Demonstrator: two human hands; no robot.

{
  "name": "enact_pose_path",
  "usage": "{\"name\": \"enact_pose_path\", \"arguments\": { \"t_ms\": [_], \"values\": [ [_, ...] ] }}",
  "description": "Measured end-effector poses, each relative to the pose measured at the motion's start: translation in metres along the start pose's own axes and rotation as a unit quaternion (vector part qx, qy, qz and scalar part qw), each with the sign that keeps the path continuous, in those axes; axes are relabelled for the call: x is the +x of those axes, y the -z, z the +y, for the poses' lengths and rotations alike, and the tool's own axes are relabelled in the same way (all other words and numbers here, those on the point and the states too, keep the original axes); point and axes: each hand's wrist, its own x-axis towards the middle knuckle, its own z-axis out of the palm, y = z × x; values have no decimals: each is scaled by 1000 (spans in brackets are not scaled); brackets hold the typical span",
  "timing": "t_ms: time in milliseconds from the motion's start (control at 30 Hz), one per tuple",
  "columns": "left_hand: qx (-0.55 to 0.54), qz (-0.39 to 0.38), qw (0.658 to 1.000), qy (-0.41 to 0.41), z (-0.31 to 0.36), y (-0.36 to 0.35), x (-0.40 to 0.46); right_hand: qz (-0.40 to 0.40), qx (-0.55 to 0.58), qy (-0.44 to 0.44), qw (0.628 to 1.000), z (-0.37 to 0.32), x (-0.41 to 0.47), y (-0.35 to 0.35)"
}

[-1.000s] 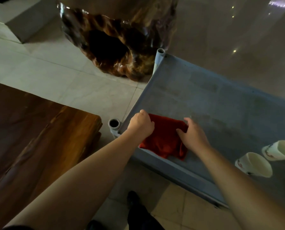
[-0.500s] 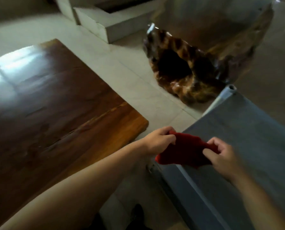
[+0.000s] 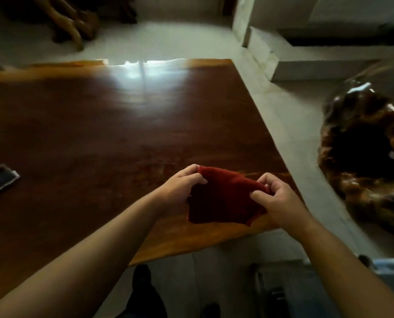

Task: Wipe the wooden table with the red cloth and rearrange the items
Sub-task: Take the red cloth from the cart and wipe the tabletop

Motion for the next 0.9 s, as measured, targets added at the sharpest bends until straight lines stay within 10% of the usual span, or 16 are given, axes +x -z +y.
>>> {"name": "enact_pose_path", "arguments": {
  "t_ms": [433, 700, 900],
  "values": [
    [-153, 161, 975, -14, 8, 281, -55, -152, 74, -49, 984, -122, 158, -259],
    [-50, 302, 952, -2, 19, 407, -23, -118, 40, -12, 992, -156, 261, -378],
    [245, 392, 883, 87, -12, 472, -4, -124, -169, 25, 977, -143, 316, -445]
  ]
}}
